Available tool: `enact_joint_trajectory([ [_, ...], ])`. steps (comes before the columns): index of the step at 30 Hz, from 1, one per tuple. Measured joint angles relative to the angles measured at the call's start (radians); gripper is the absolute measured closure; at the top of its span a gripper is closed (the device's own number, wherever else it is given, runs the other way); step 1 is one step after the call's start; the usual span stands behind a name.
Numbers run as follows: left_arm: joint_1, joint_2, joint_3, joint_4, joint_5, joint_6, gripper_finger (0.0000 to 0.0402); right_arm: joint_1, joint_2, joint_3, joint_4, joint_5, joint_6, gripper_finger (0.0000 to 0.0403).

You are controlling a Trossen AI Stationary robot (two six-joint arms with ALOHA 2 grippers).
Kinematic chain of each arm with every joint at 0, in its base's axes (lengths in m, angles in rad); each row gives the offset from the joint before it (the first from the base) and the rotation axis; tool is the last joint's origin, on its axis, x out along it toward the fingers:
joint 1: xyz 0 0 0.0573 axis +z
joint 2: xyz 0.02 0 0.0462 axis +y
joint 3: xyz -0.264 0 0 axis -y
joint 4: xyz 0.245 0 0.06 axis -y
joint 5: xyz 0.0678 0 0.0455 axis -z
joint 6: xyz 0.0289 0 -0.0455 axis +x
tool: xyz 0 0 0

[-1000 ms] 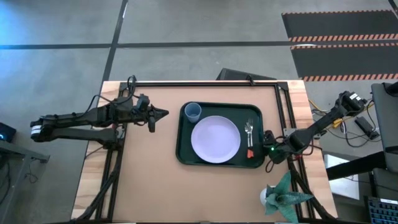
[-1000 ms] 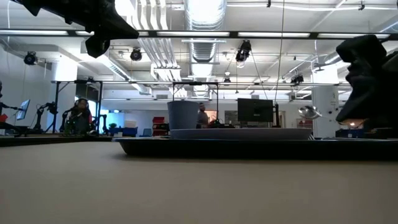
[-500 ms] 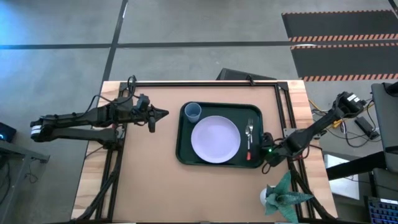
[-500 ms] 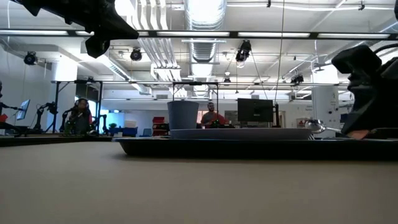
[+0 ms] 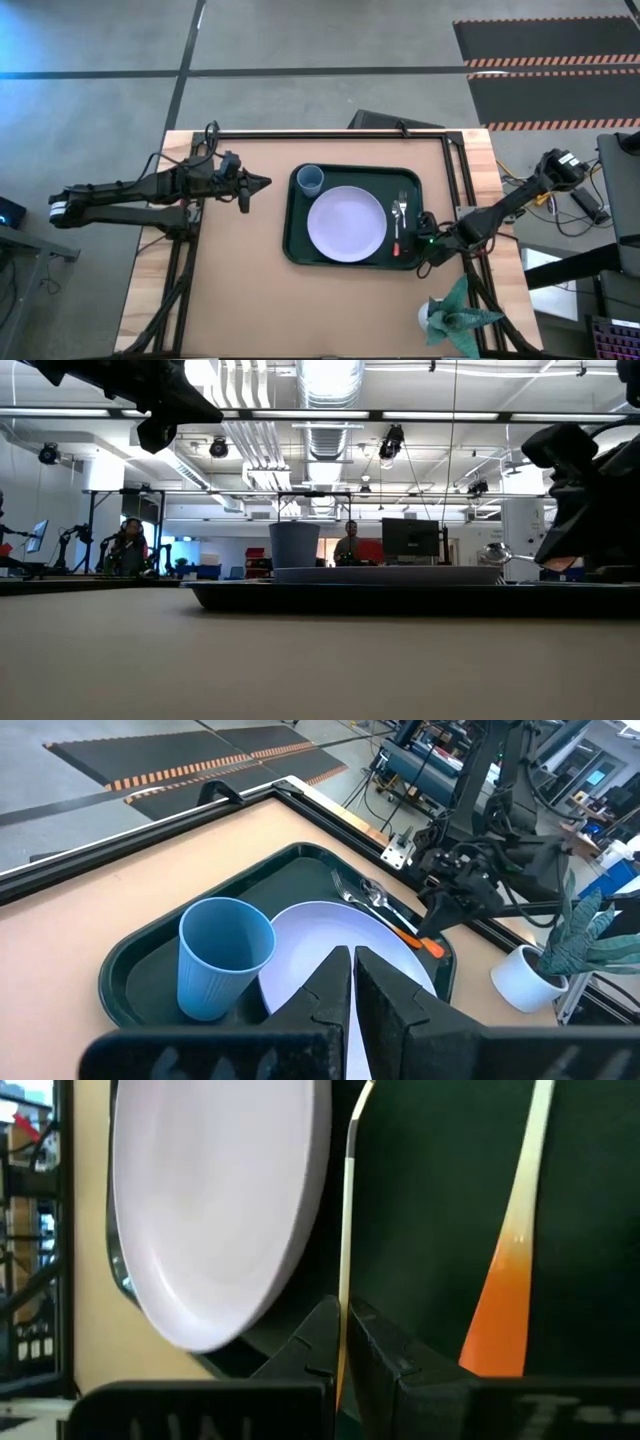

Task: Pick and place plate/cup/fork/spoon on tray
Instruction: Put the orange spoon on the black tray to the middle of the violet plate and orange fork

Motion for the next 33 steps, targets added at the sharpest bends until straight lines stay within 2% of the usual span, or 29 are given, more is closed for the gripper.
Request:
enact_joint_trajectory([
  [5, 0.000, 0.000, 0.000, 0.000, 0.001, 0.000, 0.0402, -0.044, 0.020, -0.002, 0.001, -0.011, 0.015, 0.0395],
  [12, 0.000, 0.000, 0.000, 0.000, 0.002, 0.007, 0.0402, -0.117, 0.101, -0.002, 0.070, -0.133, -0.028, 0.0395],
  [22, 0.000, 0.000, 0.000, -0.001, 0.004, 0.009, 0.0402, -0.162, 0.176, -0.002, 0.115, -0.159, -0.026, 0.0395],
  [33, 0.000, 0.000, 0.000, -0.016, 0.004, 0.009, 0.0402, -0.183, 0.188, -0.002, 0.117, -0.173, -0.028, 0.0395],
])
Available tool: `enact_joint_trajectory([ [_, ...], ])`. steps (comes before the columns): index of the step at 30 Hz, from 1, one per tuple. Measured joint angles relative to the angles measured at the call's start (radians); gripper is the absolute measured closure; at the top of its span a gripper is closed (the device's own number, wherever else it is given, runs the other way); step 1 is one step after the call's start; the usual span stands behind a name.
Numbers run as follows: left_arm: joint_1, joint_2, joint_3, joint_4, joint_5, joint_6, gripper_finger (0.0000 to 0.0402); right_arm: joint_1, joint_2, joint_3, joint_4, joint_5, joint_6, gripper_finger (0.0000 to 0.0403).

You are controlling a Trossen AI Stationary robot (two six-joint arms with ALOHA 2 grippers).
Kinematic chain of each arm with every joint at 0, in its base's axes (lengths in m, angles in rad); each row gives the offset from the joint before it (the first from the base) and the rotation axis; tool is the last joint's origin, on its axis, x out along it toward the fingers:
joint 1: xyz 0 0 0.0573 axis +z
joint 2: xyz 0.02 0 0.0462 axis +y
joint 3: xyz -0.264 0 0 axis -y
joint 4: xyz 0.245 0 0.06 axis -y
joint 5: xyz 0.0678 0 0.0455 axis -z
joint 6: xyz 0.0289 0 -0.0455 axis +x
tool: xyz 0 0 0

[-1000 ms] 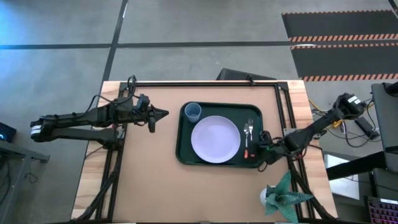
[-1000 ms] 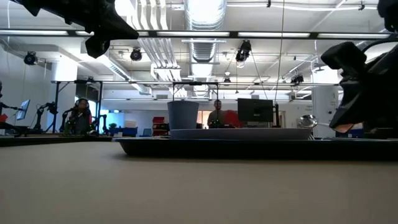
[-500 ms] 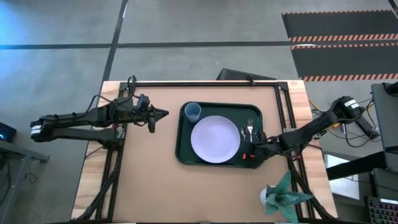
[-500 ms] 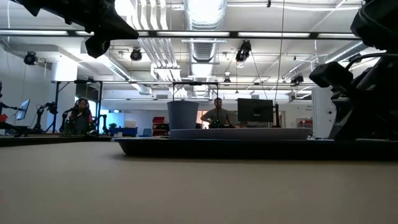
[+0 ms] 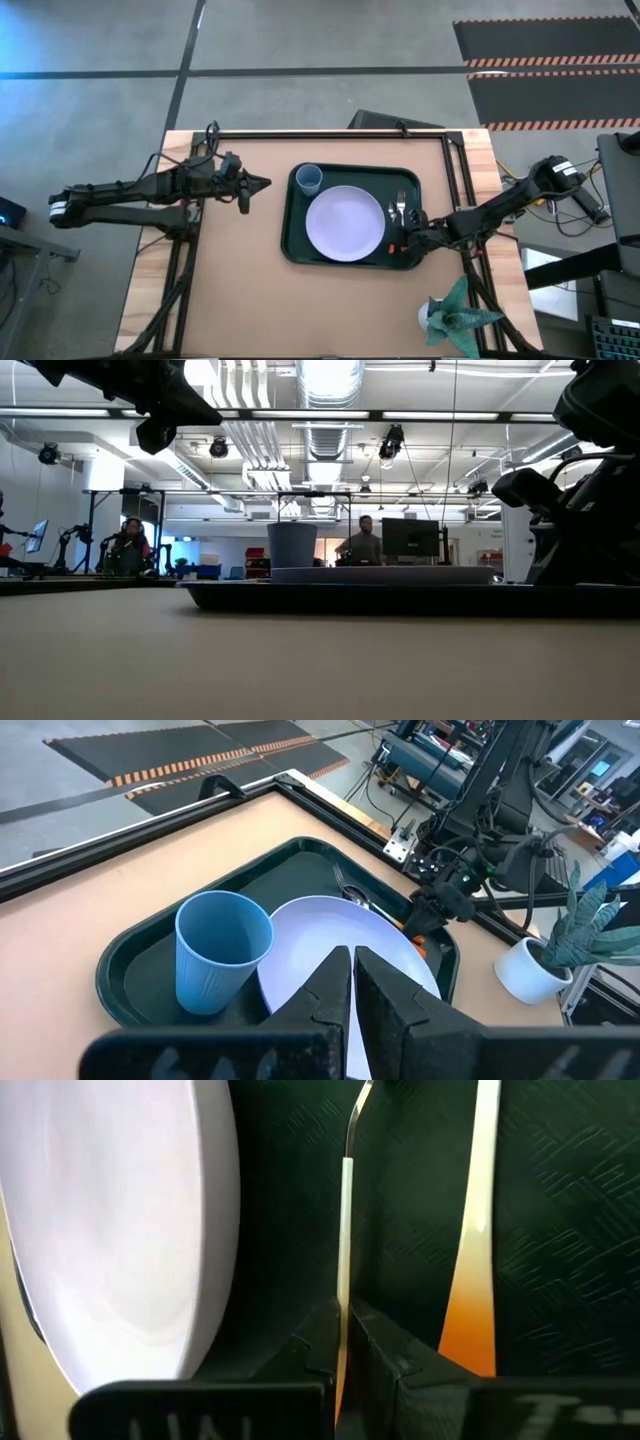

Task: Pick and place plate/cup/fork/spoon on tray
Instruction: Put the orange spoon on the black tray to the middle of the violet plate and orange fork

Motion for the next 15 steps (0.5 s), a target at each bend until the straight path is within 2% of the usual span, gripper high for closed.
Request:
enact_joint_trajectory([
  [11, 0.000, 0.000, 0.000, 0.000, 0.000, -0.001, 0.0402, 0.000, 0.001, -0.003, -0.002, -0.007, -0.041, 0.0393],
  [15, 0.000, 0.000, 0.000, 0.000, 0.000, -0.004, 0.0402, 0.000, 0.001, -0.004, -0.004, -0.010, -0.064, 0.0377],
])
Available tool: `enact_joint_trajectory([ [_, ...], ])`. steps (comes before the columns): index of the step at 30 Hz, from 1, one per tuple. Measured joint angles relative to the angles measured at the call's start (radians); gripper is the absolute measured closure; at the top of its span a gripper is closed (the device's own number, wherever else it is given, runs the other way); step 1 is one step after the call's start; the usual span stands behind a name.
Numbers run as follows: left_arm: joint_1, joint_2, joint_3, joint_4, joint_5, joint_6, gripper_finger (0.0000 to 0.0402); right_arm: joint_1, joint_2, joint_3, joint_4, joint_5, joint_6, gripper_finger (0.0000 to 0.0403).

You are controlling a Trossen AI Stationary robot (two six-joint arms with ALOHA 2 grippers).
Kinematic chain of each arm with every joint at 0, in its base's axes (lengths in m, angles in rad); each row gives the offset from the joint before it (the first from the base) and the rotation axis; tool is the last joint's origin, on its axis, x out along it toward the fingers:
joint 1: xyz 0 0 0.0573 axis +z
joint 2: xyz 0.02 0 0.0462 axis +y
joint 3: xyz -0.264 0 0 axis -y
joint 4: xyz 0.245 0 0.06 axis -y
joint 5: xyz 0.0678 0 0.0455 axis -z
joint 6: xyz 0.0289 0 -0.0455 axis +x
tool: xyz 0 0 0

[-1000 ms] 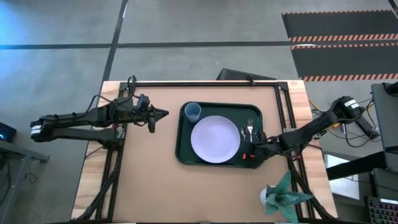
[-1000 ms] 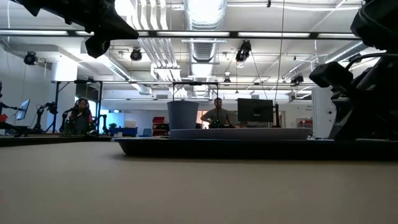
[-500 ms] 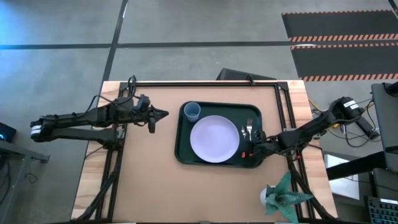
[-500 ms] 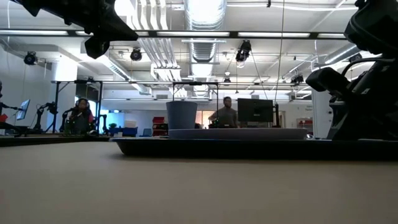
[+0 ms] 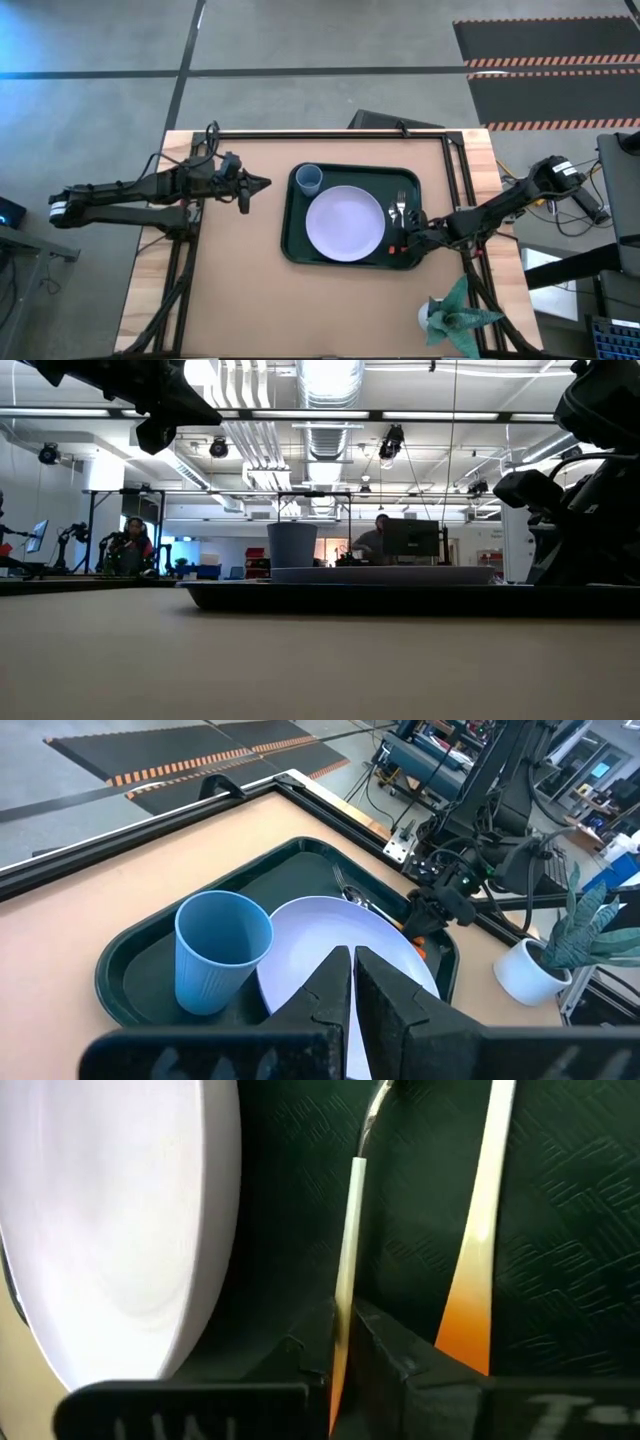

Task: Pick and place plate/cup/fork/spoon on tray
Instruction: Put the orange spoon on the black tray to the middle of the violet plate and orange fork

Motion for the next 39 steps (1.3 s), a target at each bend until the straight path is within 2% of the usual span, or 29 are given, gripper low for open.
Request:
enact_joint_trajectory([
  [8, 0.000, 0.000, 0.000, 0.001, 0.000, -0.005, 0.0402, 0.001, -0.005, 0.000, 0.002, 0.019, -0.023, 0.0314],
  [13, 0.000, 0.000, 0.000, 0.002, 0.000, -0.005, 0.0402, 0.000, -0.053, -0.004, -0.013, 0.032, -0.084, 0.0299],
  [20, 0.000, 0.000, 0.000, -0.001, -0.001, -0.005, 0.0402, -0.001, -0.189, 0.022, -0.033, 0.054, -0.188, 0.0298],
  [28, 0.000, 0.001, 0.000, -0.047, -0.003, -0.006, 0.0402, -0.002, -0.310, 0.126, -0.340, 0.060, -0.200, 0.0300],
  [32, 0.000, 0.001, 0.000, -0.047, -0.003, -0.007, 0.0402, -0.002, -0.315, 0.163, -0.449, 0.029, -0.163, 0.0306],
  [36, 0.000, 0.001, 0.000, -0.047, -0.003, -0.007, 0.0402, -0.002, -0.279, 0.163, -0.455, -0.005, -0.143, 0.0319],
  [39, 0.000, 0.001, 0.000, -0.047, -0.003, -0.007, 0.0402, -0.002, -0.240, 0.163, -0.443, -0.040, -0.142, 0.0346],
])
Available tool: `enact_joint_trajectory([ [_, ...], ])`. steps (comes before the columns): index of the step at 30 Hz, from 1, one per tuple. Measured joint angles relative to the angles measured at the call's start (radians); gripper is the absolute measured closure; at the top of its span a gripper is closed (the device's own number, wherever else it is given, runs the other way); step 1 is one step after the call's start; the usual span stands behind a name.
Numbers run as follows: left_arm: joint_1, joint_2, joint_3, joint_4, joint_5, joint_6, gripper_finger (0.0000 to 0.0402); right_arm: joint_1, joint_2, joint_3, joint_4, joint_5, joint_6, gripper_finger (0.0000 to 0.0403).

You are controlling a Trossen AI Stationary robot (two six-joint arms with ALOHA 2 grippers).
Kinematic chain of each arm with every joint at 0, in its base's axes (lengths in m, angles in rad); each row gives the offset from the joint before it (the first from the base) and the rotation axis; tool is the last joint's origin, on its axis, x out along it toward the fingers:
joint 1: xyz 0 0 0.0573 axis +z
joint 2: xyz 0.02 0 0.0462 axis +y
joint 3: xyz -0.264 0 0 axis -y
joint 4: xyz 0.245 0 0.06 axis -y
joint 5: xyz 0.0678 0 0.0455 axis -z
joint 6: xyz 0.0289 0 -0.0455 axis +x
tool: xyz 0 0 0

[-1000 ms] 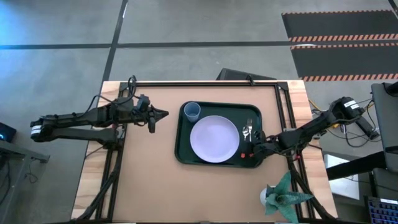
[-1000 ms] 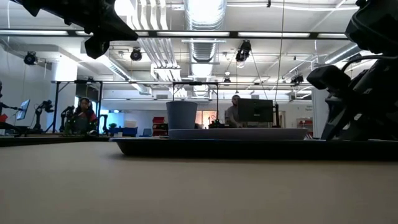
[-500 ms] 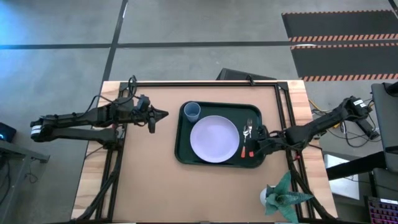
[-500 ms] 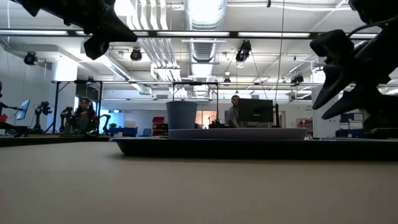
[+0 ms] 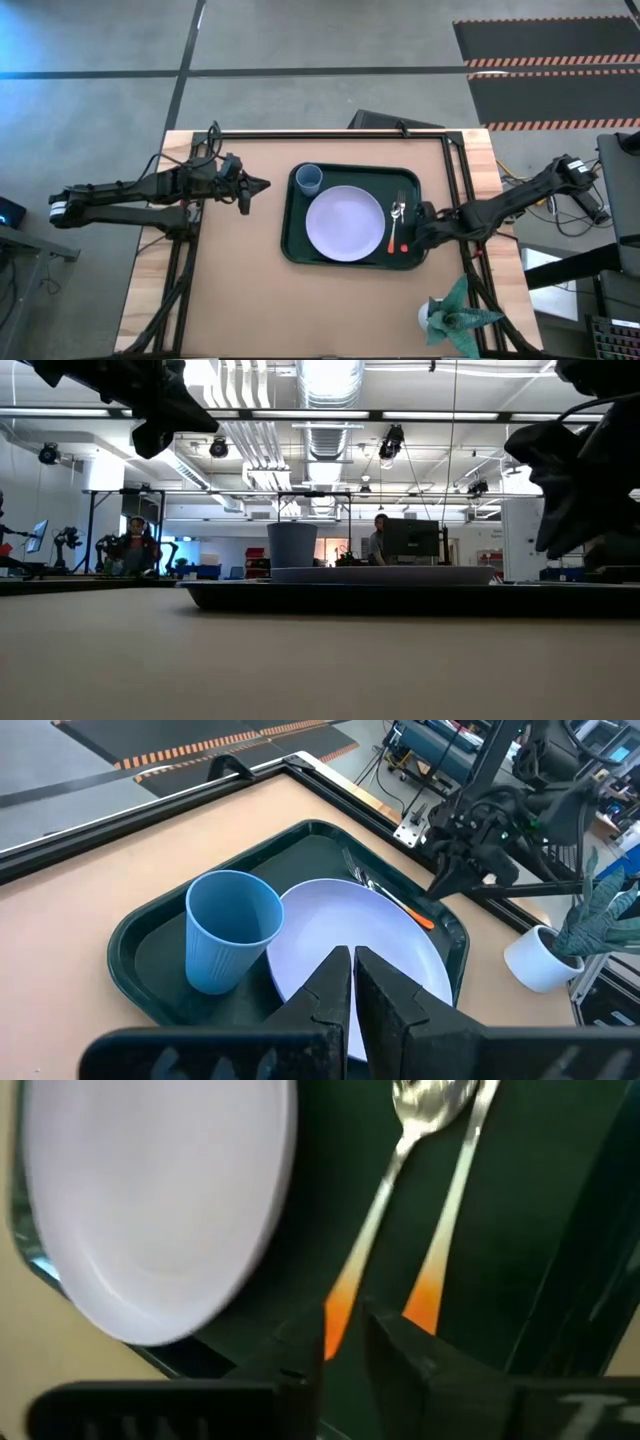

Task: Pick and place plate/cup/fork/spoon on tray
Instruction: Put the orange spoon on the black tray to the middle of the violet plate and orange fork

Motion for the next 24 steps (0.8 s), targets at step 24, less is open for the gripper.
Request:
enact_joint_trajectory([
  [24, 0.000, 0.042, 0.004, 0.006, 0.001, -0.001, 0.0402, -0.041, 0.181, 0.003, 0.117, -0.009, 0.005, 0.0395],
])
